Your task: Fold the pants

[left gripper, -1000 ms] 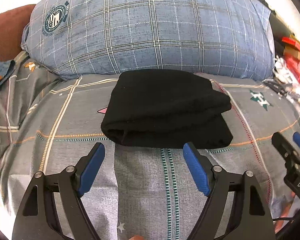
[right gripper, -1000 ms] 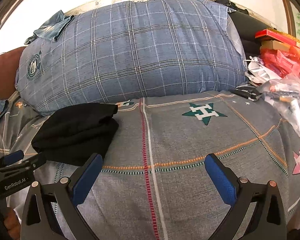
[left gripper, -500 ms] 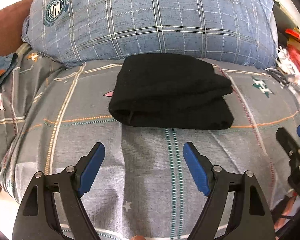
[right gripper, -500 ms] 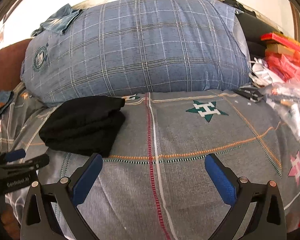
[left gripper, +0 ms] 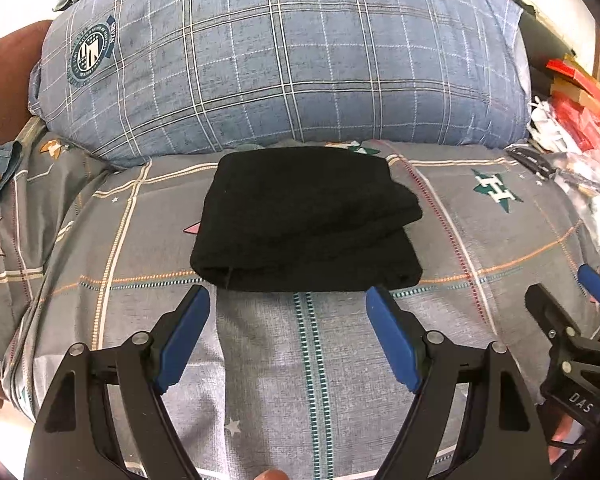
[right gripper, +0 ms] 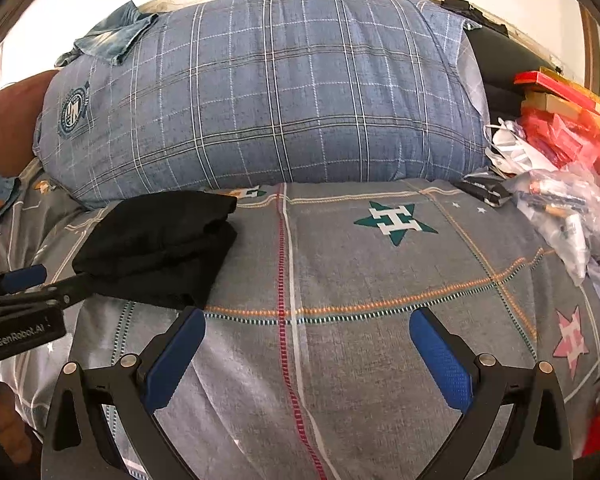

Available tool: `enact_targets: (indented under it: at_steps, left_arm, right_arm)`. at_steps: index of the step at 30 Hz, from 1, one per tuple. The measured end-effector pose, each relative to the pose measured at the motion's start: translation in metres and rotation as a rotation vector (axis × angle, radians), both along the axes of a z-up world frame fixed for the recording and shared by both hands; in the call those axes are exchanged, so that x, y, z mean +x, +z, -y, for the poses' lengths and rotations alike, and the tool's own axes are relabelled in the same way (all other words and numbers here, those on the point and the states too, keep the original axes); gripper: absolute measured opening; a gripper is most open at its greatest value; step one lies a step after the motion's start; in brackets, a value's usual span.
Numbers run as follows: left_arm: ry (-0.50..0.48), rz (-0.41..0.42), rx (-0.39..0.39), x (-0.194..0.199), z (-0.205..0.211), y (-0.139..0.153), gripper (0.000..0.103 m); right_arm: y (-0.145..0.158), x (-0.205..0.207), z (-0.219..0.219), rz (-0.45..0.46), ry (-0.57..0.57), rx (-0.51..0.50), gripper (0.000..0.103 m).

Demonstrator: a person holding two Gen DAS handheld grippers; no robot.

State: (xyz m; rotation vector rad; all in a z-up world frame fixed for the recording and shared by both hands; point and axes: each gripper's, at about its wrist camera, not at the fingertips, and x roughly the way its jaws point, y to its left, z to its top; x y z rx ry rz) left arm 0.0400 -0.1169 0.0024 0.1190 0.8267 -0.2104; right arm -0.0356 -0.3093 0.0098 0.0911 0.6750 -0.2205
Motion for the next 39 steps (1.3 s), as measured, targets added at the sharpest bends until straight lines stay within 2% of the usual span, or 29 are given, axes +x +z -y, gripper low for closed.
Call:
enact_targets:
  at_steps: [13, 32, 39]
  left_arm:
    - [0.014, -0.011, -0.033, 0.002, -0.006, -0.003, 0.081]
    - [0.012, -0.042, -0.060, 0.004, -0.002, -0.008, 0.081]
    - [-0.003, -0.017, -0.071, -0.001, 0.001, -0.002, 0.083]
  right_arm:
    - [0.005, 0.005, -0.016, 0.004, 0.027, -0.041, 0.103]
    - [-0.002, 0.007, -0.009, -0.016, 0.021, -0.024, 0.103]
    - [-0.002, 0.008, -0.008, -0.015, 0.023, -0.025, 0.103]
